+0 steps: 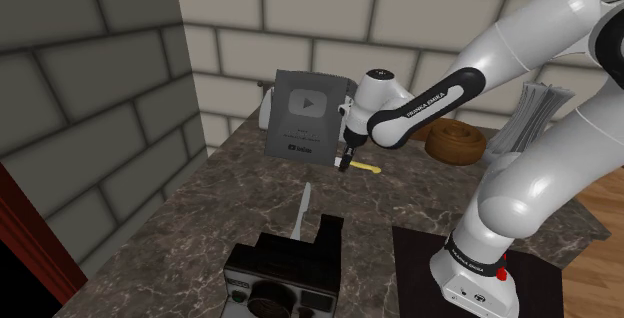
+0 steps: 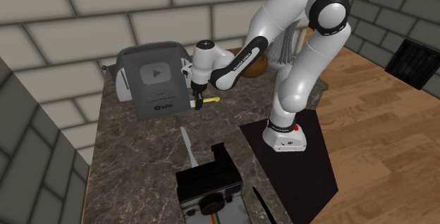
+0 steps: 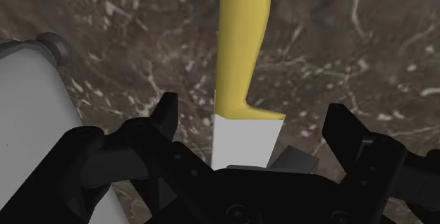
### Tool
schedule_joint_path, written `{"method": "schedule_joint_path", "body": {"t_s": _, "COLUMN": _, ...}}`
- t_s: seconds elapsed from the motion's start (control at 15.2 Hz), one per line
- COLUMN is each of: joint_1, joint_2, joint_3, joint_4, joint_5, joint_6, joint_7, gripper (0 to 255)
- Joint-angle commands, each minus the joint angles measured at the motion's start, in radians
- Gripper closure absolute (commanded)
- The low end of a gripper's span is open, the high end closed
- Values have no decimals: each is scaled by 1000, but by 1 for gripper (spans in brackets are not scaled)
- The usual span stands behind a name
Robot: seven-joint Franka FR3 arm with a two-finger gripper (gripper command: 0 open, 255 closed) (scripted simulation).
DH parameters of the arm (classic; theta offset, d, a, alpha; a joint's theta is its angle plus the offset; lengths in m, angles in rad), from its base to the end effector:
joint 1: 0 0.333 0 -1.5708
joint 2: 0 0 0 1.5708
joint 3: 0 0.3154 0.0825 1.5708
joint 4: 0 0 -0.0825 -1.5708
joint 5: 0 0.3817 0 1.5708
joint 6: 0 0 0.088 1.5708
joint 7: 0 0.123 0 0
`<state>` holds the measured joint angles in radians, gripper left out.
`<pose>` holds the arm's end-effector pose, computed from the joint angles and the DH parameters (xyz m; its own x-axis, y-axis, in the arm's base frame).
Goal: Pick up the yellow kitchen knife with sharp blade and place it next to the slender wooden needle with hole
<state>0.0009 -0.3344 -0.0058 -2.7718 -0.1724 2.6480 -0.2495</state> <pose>0.3960 0.0015 0.3184 0.9075 0.3852 0.1677 0.3615 -0.9193 0.1554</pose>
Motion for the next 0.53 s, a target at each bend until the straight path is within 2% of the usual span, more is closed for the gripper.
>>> {"method": "schedule_joint_path", "body": {"t_s": 0.0, "joint_1": -1, "joint_2": 3, "joint_3": 0, "joint_4": 0, "joint_5": -1, "joint_6": 3, "joint_7": 0, "gripper": 0}}
{"method": "schedule_joint_path", "body": {"t_s": 0.26, "joint_1": 0, "joint_2": 3, "joint_3": 0, "joint_4": 0, "joint_5": -1, "joint_6": 3, "joint_7": 0, "gripper": 0}}
{"method": "schedule_joint_path", "body": {"t_s": 0.33, "joint_1": 0, "joint_2": 3, "joint_3": 0, "joint_4": 0, "joint_5": -1, "joint_6": 3, "joint_7": 0, "gripper": 255}}
{"method": "schedule_joint_path", "body": {"t_s": 0.46, "joint_1": 0, "joint_2": 2, "joint_3": 0, "joint_4": -1, "joint_5": -1, "joint_6": 3, "joint_7": 1, "gripper": 255}}
